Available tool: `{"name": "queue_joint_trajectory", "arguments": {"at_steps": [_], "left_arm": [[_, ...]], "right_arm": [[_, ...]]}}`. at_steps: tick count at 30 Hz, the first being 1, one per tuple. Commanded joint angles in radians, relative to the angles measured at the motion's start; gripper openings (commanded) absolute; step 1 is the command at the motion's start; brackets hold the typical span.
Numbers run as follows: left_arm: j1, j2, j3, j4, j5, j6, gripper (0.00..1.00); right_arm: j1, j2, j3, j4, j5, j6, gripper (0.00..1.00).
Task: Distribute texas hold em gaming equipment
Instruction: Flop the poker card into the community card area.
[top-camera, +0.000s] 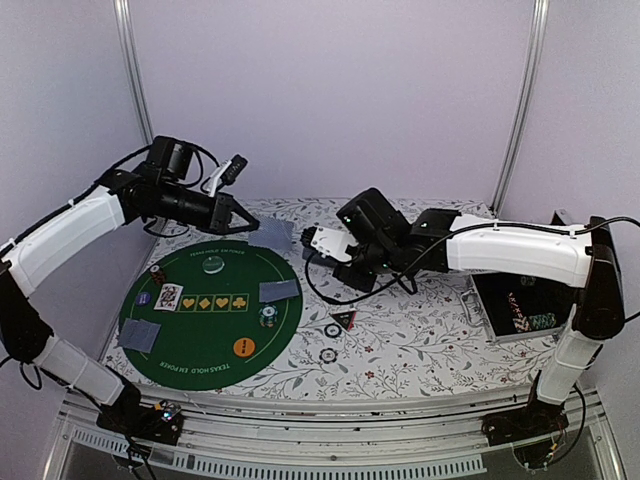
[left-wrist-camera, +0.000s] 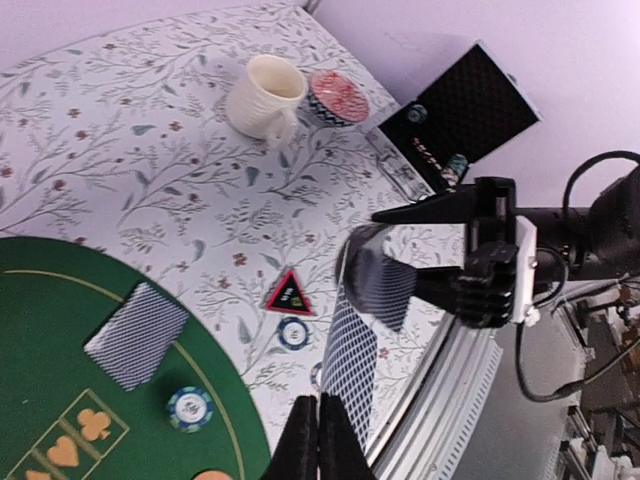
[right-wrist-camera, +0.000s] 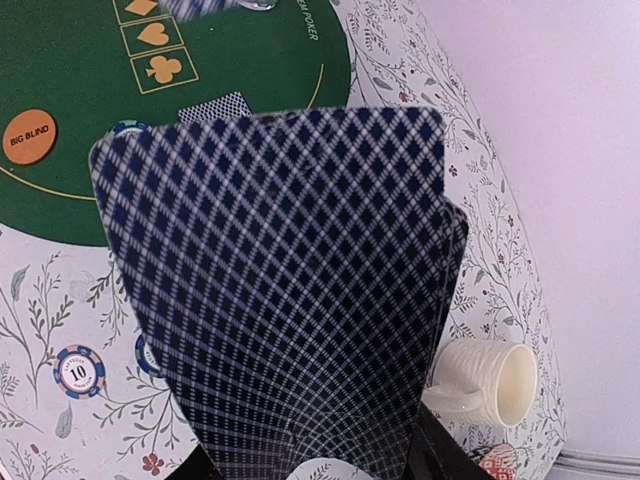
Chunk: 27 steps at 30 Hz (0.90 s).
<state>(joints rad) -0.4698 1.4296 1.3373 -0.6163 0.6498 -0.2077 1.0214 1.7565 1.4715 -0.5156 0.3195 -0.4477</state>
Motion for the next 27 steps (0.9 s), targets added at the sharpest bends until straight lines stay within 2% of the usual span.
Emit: {"name": "queue_joint_trajectory", "arguments": {"at_steps": [1, 4, 7, 10, 14, 17, 20, 24, 27], "left_arm": [[0.104, -0.066, 0.063, -0.166, -0.243, 0.119, 0.0], [0.107, -0.077, 0.043, -0.213, -0.604, 0.238, 0.0], [0.106, -0.084, -0.072, -0.159, -0.914, 0.352, 0.0], [0.082, -0.094, -0.248, -0.023, -1.183, 0.483, 0.0], [0.035, -0.064, -0.454, 0.219, -1.449, 0.728, 0.0], [0.009, -0.011, -0.514, 0.333, -1.549, 0.81, 0.0], [-0.001, 0.02, -0.549, 0.484, -1.54, 0.877, 0.0], [-0.009, 0.073, -0.656, 0.743, -1.536, 1.056, 0.0], [-0.042, 0.117, -0.679, 0.733, -1.49, 1.064, 0.0]], "right_arm": [[-0.013, -0.053, -0.025, 0.026, 0.0, 0.023, 0.45], [-0.014, -0.058, -0.03, 0.026, -0.003, 0.024, 0.45], [-0.014, -0.06, -0.029, 0.026, -0.005, 0.024, 0.45], [-0.015, -0.061, -0.028, 0.026, -0.008, 0.023, 0.45], [-0.014, -0.059, -0.026, 0.028, -0.014, 0.017, 0.45], [-0.014, -0.057, -0.021, 0.028, -0.016, 0.013, 0.45], [-0.014, -0.056, -0.015, 0.028, -0.02, 0.009, 0.45], [-0.014, -0.055, -0.005, 0.02, -0.017, 0.006, 0.45], [-0.014, -0.058, -0.001, 0.013, -0.014, 0.006, 0.45]]}}
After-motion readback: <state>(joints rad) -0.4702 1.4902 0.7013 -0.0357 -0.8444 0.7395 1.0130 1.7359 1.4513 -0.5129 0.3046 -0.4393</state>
